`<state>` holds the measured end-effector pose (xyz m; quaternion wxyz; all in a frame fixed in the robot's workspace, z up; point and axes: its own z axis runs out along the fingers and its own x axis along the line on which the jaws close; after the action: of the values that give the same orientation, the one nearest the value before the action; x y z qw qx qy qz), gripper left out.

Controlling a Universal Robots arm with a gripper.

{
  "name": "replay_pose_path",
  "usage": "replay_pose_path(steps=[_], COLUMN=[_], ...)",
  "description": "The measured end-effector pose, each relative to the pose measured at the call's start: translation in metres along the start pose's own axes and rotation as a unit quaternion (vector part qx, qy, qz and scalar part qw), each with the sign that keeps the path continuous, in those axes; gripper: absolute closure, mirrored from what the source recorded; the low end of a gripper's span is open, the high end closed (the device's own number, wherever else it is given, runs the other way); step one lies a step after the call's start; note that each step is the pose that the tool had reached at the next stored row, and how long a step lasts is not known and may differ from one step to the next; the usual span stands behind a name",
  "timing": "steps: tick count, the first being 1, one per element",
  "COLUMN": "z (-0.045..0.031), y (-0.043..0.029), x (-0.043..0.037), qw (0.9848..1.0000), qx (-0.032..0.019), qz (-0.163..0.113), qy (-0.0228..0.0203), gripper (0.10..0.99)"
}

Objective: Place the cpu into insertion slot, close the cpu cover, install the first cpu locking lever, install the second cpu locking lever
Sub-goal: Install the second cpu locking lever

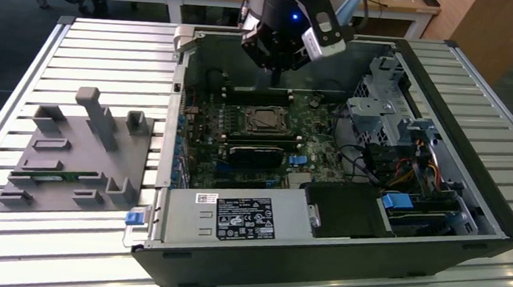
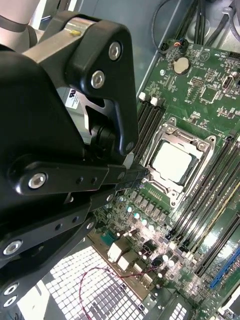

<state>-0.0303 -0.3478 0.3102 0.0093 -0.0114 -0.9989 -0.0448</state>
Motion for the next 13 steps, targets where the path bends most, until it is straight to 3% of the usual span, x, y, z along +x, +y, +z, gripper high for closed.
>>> replay_pose_path(steps=[13], z=[0.0042], y=[-0.0004], x=[-0.0001], qw=[1.0000], qx=[0.0000], qz=[0.000], qy=[0.0000], gripper=[0.980])
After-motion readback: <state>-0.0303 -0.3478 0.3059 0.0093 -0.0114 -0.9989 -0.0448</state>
